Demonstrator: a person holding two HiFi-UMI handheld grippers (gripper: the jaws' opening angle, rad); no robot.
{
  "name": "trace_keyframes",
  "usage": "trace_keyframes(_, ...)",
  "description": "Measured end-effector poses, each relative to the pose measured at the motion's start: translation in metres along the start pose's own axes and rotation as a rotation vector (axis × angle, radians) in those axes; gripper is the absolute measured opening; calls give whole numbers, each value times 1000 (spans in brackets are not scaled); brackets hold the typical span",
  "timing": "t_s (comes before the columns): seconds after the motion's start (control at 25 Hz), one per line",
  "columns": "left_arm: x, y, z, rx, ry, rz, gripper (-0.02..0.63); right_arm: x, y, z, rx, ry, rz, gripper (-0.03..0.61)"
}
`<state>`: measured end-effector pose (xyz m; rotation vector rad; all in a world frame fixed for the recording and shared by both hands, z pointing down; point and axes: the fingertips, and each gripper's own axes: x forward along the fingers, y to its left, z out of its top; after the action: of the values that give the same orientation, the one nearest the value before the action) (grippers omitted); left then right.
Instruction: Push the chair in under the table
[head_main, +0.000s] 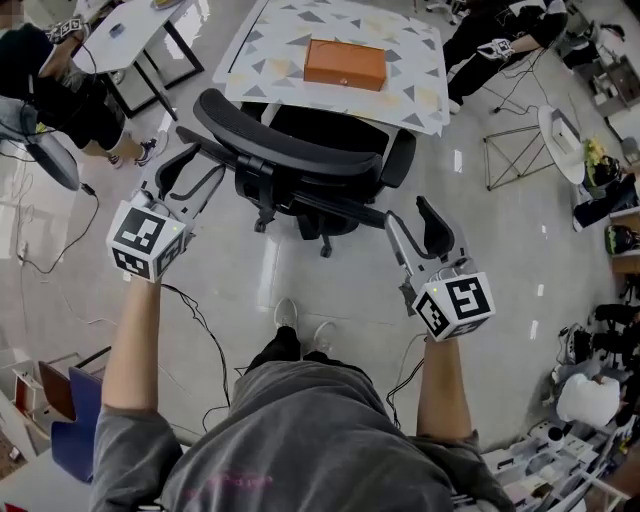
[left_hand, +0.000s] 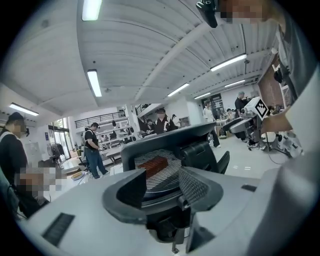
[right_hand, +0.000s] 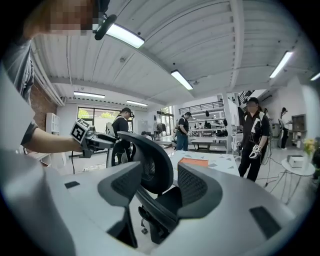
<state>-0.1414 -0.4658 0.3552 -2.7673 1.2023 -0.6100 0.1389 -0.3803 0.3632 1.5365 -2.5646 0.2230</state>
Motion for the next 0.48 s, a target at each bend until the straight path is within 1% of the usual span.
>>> trace_keyframes(0.2,-21,-34,6,-32,-20,28,190,-24,6,-1,11,-17,31,233)
trace_keyframes(0.48,-47,-81,22,-74,-82,63,176,-54,18,2,11,-47,64,233)
